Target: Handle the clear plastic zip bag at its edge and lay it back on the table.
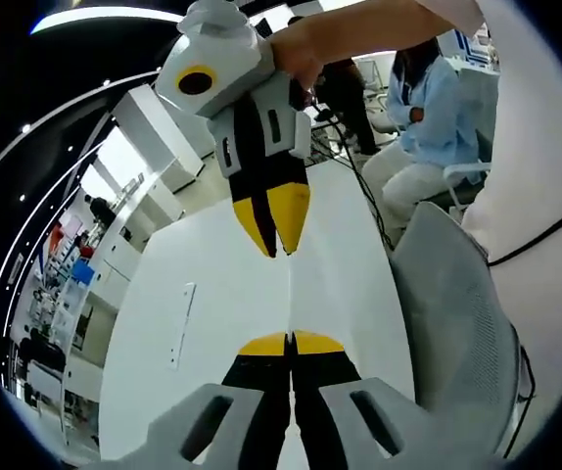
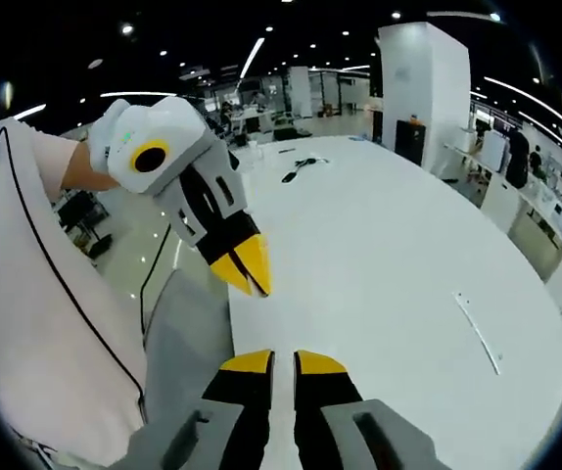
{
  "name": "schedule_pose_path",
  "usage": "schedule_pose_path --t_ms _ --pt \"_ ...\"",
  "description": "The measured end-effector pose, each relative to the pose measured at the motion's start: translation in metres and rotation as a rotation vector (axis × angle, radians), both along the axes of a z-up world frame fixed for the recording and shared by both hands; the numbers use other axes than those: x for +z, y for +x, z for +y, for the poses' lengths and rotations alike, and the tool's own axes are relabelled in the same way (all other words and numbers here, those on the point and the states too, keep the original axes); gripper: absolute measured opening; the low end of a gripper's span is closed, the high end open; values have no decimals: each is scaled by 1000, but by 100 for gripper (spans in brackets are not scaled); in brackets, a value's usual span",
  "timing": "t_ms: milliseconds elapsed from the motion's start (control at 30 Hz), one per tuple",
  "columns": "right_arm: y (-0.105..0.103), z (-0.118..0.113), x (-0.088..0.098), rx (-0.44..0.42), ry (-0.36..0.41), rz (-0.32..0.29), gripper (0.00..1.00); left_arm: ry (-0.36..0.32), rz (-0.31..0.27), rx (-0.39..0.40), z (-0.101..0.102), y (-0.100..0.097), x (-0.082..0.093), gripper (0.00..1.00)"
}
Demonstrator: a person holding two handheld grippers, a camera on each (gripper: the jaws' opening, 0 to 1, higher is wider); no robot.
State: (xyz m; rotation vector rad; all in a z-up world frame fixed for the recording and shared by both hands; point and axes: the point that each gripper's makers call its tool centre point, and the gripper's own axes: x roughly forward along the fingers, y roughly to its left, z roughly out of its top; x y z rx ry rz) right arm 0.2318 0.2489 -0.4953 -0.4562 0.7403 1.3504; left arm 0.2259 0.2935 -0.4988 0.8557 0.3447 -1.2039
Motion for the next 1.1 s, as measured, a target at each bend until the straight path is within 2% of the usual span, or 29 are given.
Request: schedule_pose_path --t_ms 233,467,800,900,1100 --pt "-3 -1 -10 31 -39 -9 4 -9 -7 -5 -2 -1 3 0" --pt "-10 1 -20 65 -61 9 4 -21 -17 -14 -8 -2 8 0" --pt "-14 3 -39 74 -111 9 4 -40 -25 -22 -13 -5 15 0" --pt "-15 3 -42 73 -112 15 0 -49 -21 -23 -14 -7 17 0" --pt "-18 5 -42 79 -100 18 0 -48 -14 -16 -12 -7 15 0"
